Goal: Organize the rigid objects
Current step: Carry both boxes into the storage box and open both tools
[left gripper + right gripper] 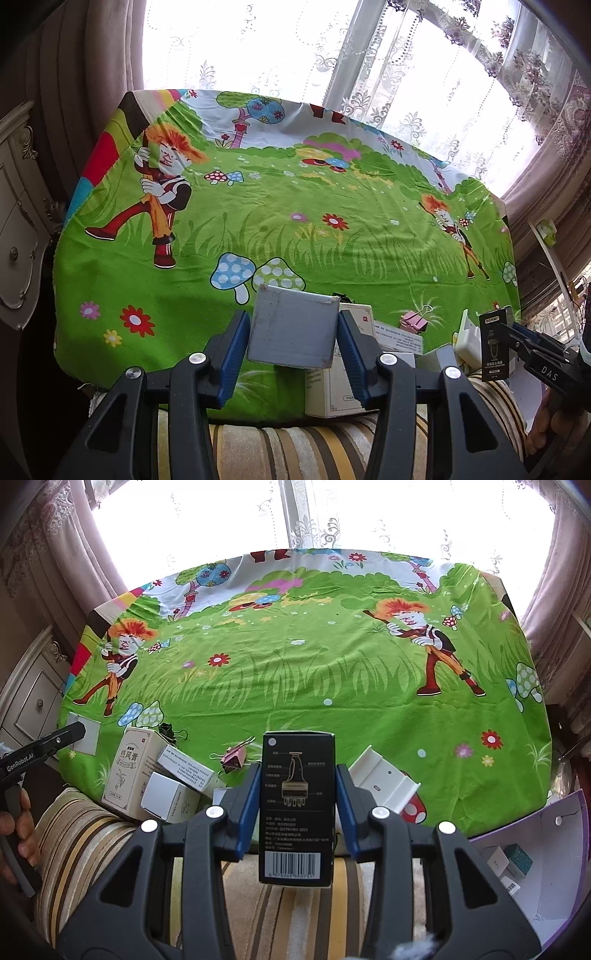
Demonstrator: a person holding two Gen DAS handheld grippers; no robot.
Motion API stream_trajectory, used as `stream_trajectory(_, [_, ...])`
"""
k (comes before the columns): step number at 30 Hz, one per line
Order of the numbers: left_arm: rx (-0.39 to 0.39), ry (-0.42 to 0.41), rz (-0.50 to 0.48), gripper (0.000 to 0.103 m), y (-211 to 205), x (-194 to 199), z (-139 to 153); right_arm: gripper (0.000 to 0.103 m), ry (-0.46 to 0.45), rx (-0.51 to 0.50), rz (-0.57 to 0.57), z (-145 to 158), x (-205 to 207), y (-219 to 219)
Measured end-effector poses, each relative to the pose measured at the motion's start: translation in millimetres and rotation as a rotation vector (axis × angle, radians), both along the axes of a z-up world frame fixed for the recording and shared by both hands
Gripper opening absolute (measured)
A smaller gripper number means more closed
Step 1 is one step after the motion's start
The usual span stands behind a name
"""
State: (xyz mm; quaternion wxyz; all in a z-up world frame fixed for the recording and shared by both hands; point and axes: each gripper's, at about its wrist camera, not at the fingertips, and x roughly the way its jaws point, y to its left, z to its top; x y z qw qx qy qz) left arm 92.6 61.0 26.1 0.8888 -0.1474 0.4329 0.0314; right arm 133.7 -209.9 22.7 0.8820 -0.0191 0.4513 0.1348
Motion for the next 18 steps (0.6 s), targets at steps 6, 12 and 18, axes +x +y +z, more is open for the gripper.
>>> stream_trajectory(6, [-0.073, -0.03, -0.044, 0.049, -23, -17, 9, 0.043, -0.014, 0.015, -0.037, 7, -24, -18])
stream_trajectory(12, [-0.133, -0.06, -0.118, 0.049, -58, -34, 20, 0.043, -0.048, 0.021, -0.053, 19, -47, -32])
stream_trajectory(18, [-0.176, -0.08, -0.221, 0.049, -101, -51, 29, 0.043, -0.067, 0.03, -0.064, 27, -72, -45])
